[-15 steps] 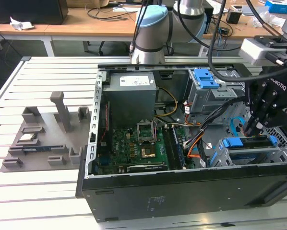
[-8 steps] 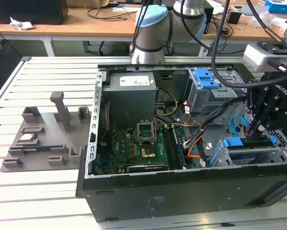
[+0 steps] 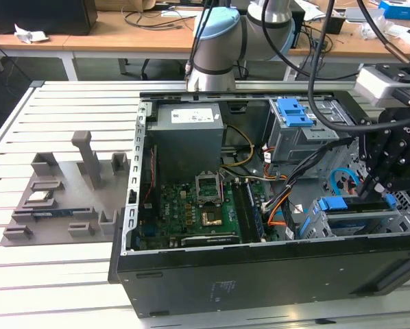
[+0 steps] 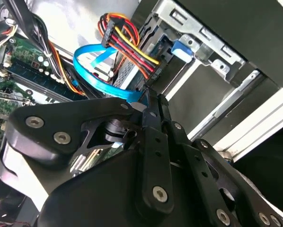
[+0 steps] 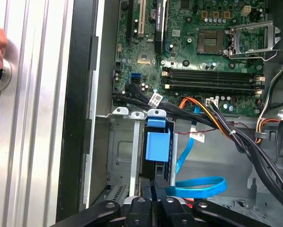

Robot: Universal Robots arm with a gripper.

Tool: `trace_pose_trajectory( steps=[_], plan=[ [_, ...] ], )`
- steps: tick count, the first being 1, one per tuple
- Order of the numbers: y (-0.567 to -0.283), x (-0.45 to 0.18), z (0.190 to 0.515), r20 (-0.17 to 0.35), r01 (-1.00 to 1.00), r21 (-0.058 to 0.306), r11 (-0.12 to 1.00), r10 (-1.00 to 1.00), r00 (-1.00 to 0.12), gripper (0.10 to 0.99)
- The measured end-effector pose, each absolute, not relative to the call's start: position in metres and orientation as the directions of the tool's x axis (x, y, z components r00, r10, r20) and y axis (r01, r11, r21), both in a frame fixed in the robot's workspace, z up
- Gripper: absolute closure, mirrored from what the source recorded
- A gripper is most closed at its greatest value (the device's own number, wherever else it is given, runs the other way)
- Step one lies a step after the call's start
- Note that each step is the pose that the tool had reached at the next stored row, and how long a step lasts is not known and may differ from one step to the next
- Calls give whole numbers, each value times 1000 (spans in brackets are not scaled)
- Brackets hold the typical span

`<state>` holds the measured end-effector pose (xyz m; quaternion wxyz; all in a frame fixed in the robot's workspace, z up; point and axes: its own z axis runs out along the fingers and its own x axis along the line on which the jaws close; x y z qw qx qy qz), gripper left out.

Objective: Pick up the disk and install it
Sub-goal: 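Insert the second disk wire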

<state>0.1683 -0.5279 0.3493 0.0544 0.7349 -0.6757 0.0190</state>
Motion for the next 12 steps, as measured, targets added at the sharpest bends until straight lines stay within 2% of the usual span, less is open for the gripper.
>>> trace_pose_trajectory(
  steps=[12],
  plan=[
    [-525, 170, 346, 102, -996, 54, -77, -991, 82, 925]
  ],
)
